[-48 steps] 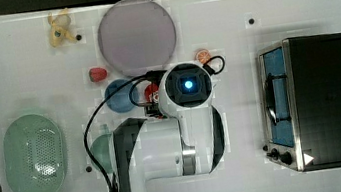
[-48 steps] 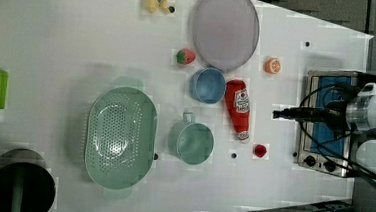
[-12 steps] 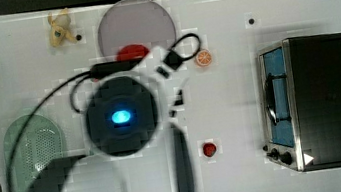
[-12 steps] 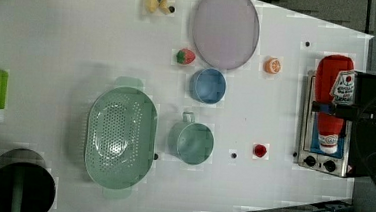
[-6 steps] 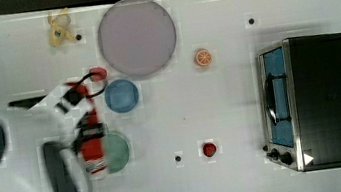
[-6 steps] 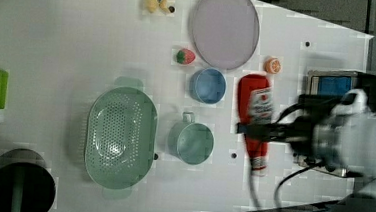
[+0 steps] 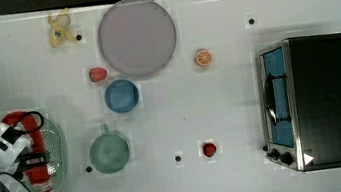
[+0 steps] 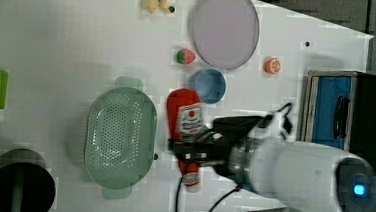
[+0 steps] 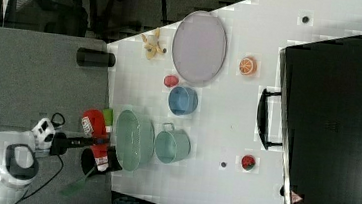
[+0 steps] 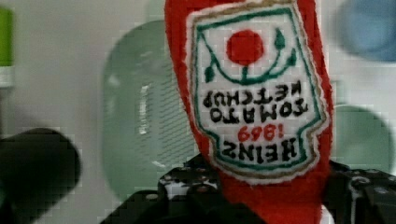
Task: Pick Ketchup from the table and place it in strainer.
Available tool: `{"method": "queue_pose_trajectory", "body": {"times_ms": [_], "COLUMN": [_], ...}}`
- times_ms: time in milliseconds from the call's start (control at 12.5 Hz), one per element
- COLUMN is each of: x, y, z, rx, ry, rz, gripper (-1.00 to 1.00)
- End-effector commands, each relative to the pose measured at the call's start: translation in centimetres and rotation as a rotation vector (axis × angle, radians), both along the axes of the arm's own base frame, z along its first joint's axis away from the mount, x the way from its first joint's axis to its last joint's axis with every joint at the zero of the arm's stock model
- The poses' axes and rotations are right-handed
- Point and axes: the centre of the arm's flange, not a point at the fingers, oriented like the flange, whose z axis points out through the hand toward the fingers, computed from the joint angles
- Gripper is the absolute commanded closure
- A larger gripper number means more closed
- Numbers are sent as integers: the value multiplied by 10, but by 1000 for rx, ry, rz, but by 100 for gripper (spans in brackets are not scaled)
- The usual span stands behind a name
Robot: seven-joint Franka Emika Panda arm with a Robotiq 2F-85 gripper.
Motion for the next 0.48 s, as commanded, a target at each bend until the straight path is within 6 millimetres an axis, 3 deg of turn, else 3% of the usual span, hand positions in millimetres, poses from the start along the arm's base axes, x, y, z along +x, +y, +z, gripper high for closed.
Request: {"method": "queue_pose_trajectory", "body": {"times_ms": [80,480], "x": [15,15], "y": [10,37], "z": [-18,-83], "rx": [67,134], "ry": [7,30], "rz": [-193,-245], "gripper": [-23,-27]}}
